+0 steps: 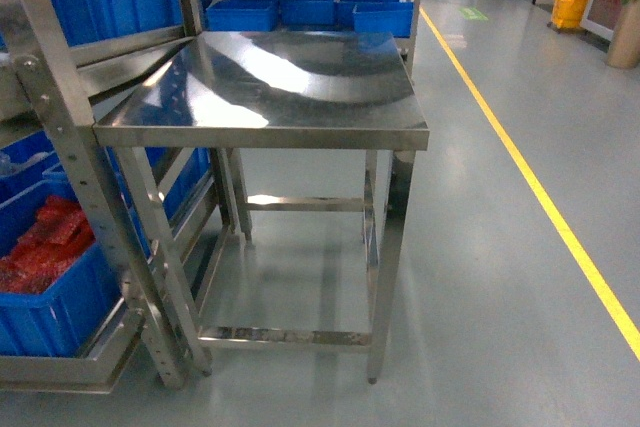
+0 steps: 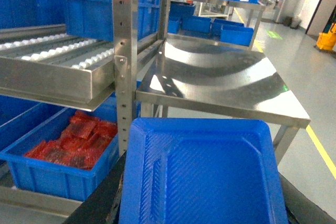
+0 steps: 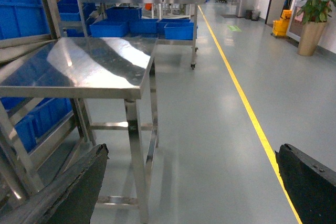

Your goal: Pick blue part to blue bin on bottom shelf

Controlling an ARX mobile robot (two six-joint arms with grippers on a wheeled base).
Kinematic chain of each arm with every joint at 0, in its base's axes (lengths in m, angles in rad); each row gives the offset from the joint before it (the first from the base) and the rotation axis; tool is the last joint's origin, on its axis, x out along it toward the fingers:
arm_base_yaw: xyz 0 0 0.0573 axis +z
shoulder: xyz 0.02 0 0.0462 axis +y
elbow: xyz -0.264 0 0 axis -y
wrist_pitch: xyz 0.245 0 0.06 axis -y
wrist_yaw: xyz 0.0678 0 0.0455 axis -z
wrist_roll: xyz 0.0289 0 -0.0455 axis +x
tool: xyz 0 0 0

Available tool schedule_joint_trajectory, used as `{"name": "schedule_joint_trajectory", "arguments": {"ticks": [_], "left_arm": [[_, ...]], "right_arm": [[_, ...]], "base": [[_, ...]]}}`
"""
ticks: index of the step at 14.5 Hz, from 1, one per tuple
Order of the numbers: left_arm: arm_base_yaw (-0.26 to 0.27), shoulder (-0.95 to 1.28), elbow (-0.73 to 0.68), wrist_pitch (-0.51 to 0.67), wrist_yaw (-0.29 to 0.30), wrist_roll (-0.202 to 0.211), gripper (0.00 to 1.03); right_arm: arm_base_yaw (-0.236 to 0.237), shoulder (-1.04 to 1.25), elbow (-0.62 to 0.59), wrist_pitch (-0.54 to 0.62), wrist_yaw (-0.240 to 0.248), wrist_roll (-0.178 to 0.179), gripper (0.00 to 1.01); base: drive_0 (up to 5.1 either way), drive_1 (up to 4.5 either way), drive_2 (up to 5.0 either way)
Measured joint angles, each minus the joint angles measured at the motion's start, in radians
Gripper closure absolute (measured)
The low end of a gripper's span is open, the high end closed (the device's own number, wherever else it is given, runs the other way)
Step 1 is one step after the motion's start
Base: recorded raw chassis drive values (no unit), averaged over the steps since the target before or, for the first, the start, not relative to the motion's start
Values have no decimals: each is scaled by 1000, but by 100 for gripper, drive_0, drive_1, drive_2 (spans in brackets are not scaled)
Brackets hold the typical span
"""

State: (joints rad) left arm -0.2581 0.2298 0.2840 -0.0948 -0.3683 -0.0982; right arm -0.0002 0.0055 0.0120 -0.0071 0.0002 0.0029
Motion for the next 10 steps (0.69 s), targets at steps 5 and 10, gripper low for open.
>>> {"name": "schedule_joint_trajectory", "arguments": {"ticks": [5,10], "left_arm": [[0,-1,0,3,0,0,60],[0,0,0,4,3,0,60]], "right_arm": [[0,0,0,0,0,0,3],[0,0,0,3,3,0,3]], "base": [[8,417,-401],[8,417,-401]]}}
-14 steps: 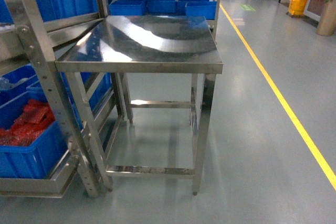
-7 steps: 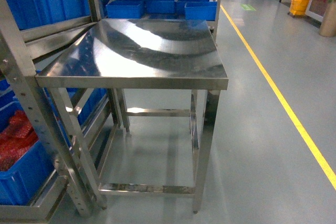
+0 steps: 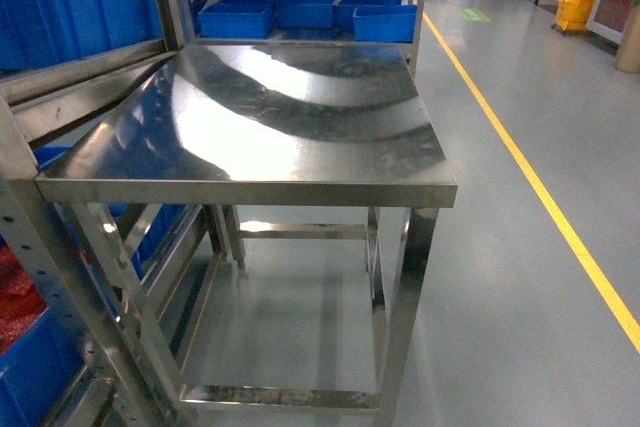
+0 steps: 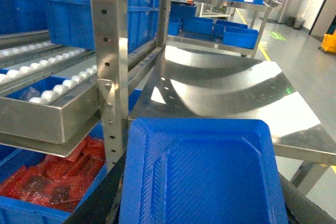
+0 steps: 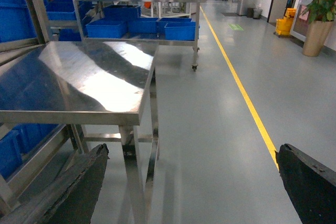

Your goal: Pick blue part to blue bin on bottom shelf

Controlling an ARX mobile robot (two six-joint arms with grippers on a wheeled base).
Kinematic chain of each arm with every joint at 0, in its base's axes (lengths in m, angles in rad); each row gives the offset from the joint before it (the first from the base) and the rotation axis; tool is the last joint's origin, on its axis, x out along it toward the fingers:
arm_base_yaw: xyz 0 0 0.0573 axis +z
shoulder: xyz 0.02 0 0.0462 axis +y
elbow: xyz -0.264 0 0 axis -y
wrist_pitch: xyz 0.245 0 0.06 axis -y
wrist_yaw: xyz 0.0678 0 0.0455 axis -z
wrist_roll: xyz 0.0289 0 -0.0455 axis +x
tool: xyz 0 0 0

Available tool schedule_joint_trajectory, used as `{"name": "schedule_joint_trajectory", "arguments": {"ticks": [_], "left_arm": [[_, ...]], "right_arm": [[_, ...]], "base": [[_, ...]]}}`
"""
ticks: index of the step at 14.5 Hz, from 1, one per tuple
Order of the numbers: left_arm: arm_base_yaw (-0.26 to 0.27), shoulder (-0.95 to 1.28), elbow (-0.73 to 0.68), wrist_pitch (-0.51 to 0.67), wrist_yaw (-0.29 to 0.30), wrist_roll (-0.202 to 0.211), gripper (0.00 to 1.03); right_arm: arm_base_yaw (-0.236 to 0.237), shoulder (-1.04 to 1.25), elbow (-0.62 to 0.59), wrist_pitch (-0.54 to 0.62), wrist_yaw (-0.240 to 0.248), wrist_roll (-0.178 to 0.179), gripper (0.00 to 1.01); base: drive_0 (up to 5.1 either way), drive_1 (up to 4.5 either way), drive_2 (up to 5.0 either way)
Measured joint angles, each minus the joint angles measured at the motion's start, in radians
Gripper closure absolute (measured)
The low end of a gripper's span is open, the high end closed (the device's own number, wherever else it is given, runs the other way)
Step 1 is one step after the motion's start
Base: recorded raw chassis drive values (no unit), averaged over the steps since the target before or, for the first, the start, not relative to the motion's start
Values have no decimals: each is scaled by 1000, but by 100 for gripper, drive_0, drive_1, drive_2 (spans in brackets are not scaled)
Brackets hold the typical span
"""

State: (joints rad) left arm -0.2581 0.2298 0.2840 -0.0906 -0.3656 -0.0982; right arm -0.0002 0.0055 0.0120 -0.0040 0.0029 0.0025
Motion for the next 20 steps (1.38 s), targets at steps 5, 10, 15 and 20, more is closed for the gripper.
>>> {"name": "schedule_joint_trajectory", "arguments": {"ticks": [5,10,15,20], "left_arm": [[0,-1,0,1,0,0,60],[0,-2,0,3,0,0,60],[0,-1,0,0,-1,0,60],[0,-2,0,0,-1,0,60]], "right_arm": [[0,0,0,-2,-2,0,3],[0,0,0,-4,-2,0,3],[0,0,0,-2,-2,0,3],[0,0,0,0,-2,0,3]], "base": [[8,417,-401],[8,417,-401],[8,417,-401],[8,417,-401]]}}
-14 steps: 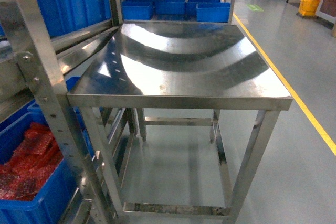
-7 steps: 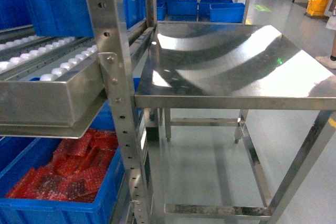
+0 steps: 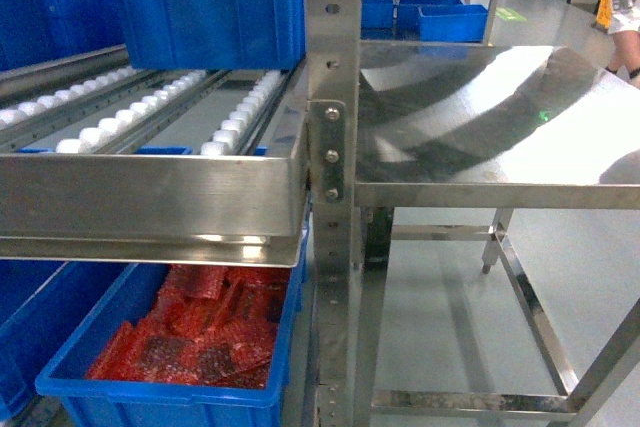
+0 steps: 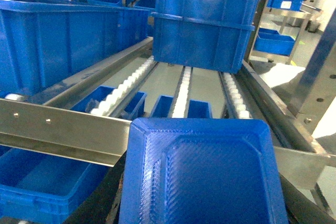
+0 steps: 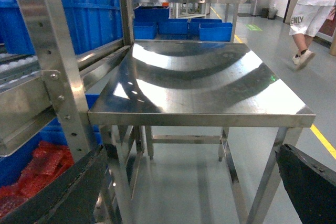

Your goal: Pick blue part to blue bin on bottom shelf

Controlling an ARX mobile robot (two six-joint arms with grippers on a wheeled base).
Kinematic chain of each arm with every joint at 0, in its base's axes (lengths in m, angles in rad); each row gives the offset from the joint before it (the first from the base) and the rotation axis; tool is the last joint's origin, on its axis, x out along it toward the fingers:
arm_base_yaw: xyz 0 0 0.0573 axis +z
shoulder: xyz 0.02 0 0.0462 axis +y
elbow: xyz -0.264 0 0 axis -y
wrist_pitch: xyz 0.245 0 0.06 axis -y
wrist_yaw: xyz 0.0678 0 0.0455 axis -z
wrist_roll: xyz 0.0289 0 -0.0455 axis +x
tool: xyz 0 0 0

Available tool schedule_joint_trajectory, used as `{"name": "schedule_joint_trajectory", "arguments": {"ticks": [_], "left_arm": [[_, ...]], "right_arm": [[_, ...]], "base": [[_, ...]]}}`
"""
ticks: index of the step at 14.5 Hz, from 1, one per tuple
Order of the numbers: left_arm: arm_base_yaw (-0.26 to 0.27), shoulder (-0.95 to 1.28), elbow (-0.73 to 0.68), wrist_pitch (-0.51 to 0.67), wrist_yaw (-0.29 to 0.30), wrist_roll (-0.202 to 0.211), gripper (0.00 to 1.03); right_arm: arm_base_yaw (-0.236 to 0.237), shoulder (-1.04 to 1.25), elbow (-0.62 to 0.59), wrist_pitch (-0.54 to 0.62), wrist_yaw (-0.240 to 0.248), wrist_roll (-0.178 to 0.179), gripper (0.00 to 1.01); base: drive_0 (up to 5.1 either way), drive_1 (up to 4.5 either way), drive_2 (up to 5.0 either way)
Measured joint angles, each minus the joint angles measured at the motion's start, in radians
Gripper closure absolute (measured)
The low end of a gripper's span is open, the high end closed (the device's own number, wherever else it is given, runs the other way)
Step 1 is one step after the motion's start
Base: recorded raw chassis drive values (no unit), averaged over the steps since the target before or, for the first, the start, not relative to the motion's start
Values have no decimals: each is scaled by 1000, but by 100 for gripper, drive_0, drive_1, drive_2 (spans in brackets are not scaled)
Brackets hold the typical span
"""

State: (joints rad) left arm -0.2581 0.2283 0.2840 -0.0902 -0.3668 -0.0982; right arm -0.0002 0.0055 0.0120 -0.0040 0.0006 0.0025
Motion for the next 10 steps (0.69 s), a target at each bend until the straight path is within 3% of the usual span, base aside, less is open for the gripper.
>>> {"name": "schedule_joint_trajectory", "arguments": {"ticks": [10], "left_arm": [[0,1,0,-1,-1,0,60]], "right_arm": [[0,0,0,-2,0,0,3]], "base": [[8,417,-401]]}}
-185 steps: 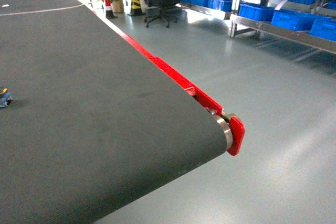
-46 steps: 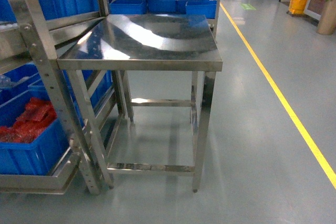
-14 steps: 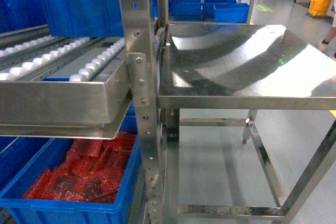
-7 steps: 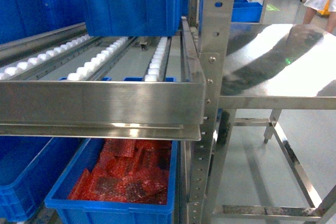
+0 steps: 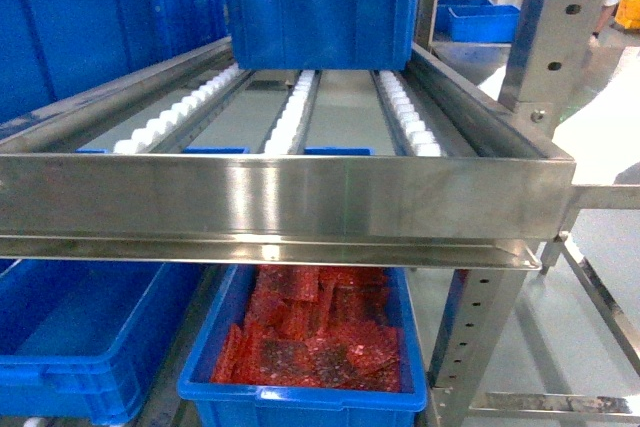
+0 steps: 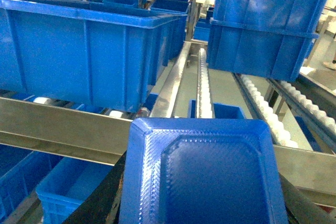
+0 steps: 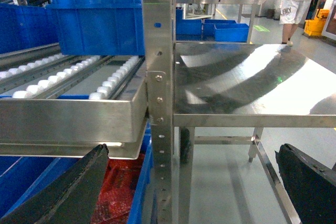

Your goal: Pick blue part to blue bin on bottom shelf

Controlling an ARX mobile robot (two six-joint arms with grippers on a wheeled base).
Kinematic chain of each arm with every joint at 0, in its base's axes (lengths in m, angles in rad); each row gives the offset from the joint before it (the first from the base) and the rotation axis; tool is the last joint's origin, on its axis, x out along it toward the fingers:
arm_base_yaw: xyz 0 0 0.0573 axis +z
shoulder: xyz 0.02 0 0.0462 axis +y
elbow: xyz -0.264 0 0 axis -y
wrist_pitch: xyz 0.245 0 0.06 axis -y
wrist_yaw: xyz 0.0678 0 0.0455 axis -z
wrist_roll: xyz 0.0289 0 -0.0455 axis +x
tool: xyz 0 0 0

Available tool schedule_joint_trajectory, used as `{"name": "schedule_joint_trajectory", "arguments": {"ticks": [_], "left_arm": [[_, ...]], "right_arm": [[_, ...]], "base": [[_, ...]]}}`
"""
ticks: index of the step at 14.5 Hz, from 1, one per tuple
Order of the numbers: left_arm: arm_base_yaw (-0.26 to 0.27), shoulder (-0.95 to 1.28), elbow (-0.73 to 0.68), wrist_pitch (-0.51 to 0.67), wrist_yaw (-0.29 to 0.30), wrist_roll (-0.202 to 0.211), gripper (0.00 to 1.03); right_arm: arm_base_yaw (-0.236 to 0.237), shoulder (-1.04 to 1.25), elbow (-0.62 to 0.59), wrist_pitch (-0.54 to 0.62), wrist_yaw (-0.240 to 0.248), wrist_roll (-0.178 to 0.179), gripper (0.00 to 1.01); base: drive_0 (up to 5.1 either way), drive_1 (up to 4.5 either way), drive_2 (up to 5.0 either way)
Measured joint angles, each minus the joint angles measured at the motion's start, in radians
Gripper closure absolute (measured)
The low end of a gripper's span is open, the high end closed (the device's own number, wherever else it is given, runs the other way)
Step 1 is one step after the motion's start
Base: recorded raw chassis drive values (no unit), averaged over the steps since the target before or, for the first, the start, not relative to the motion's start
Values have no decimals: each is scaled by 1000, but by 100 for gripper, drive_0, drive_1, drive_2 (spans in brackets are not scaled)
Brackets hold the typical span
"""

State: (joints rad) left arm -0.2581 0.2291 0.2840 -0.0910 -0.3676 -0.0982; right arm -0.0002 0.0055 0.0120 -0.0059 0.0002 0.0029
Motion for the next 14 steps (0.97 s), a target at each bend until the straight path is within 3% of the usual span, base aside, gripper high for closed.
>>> {"name": "schedule_joint_trajectory", "arguments": {"ticks": [14], "left_arm": [[0,-1,0,-1,-3,0,60]], "right_arm": [[0,0,0,2,-3,0,3]], "base": [[8,417,-401]]}}
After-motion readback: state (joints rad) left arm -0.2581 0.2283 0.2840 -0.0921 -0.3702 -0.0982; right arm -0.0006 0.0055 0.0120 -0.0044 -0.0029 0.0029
